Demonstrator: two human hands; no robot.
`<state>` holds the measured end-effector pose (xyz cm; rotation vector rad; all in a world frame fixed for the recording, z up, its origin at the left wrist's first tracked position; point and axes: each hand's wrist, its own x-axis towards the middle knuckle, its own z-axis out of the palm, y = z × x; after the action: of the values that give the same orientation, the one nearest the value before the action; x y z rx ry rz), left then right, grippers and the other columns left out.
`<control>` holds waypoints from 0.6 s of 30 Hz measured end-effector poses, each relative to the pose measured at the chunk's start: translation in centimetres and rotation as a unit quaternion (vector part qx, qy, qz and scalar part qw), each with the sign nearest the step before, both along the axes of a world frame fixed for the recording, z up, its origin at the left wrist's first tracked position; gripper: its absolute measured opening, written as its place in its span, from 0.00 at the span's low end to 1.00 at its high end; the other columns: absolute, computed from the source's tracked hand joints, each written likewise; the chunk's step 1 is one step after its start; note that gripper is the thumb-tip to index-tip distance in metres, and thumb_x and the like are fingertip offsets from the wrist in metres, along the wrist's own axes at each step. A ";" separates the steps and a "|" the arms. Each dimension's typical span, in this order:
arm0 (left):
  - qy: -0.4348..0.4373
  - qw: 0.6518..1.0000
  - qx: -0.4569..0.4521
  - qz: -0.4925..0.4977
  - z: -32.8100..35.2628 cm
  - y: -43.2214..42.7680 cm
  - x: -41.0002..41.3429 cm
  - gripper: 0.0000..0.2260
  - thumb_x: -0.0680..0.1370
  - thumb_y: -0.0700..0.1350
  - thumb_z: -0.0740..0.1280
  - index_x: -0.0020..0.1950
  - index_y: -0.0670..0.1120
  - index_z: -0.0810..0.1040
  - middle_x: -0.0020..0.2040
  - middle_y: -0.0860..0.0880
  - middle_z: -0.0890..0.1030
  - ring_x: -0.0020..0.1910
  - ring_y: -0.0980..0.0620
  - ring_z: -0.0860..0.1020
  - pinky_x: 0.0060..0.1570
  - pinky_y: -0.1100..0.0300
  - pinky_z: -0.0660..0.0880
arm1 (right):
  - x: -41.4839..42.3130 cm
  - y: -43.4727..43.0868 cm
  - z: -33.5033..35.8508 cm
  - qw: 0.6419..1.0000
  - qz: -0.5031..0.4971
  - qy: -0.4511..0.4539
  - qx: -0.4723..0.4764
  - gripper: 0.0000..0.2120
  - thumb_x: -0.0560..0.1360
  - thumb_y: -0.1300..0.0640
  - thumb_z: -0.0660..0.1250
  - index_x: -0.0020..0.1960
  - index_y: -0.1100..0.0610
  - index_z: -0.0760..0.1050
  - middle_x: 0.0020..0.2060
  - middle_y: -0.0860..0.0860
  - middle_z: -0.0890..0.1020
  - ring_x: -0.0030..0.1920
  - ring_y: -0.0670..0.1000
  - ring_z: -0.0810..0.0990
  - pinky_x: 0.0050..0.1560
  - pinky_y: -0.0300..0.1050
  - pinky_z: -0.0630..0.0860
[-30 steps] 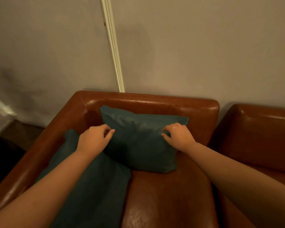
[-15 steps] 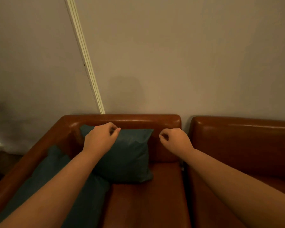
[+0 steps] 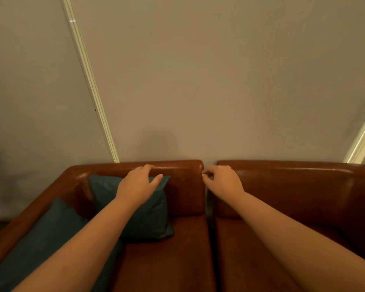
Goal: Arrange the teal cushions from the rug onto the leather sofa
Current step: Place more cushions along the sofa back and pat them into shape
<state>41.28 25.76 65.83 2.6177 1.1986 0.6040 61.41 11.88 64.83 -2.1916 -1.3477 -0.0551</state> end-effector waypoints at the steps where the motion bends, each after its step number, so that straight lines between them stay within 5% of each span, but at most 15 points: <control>1: 0.002 1.000 0.000 -0.005 0.2 -0.6 0.0 0.24 0.78 0.61 0.59 0.69 0.49 0.69 0.65 0.48 0.76 0.63 0.48 0.74 0.57 0.51 0.75 | -0.1 -0.8 0.2 1.000 -0.009 0.002 0.005 0.10 0.77 0.51 0.63 0.53 0.50 0.82 0.42 0.47 0.84 0.41 0.48 0.81 0.35 0.38 0.69; 8: 0.001 0.998 0.032 -0.057 0.5 -4.0 -1.2 0.24 0.78 0.60 0.59 0.71 0.50 0.67 0.67 0.48 0.74 0.65 0.47 0.72 0.60 0.50 0.73 | -2.7 -6.2 0.8 0.996 -0.073 0.019 0.048 0.11 0.76 0.51 0.64 0.54 0.51 0.82 0.44 0.49 0.84 0.47 0.51 0.82 0.44 0.42 0.76; 13: 0.025 0.993 0.050 -0.101 -0.6 -7.4 -3.3 0.29 0.78 0.61 0.58 0.76 0.50 0.59 0.71 0.46 0.69 0.69 0.45 0.68 0.61 0.49 0.70 | -7.2 -11.4 -1.1 0.991 -0.115 0.041 0.061 0.11 0.78 0.50 0.63 0.58 0.49 0.79 0.33 0.41 0.76 0.38 0.45 0.76 0.41 0.41 0.75; 18: 0.042 0.987 0.033 -0.152 -3.2 -11.6 -4.7 0.32 0.78 0.61 0.59 0.77 0.50 0.54 0.73 0.46 0.66 0.70 0.44 0.66 0.63 0.47 0.69 | -11.3 -17.3 -4.7 0.980 -0.175 0.067 0.065 0.14 0.79 0.50 0.63 0.63 0.48 0.76 0.54 0.48 0.81 0.55 0.48 0.78 0.54 0.46 0.77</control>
<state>36.56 14.18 62.64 2.8273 0.7841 0.4864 50.13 -5.42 60.18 -2.2506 -0.8506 -0.1203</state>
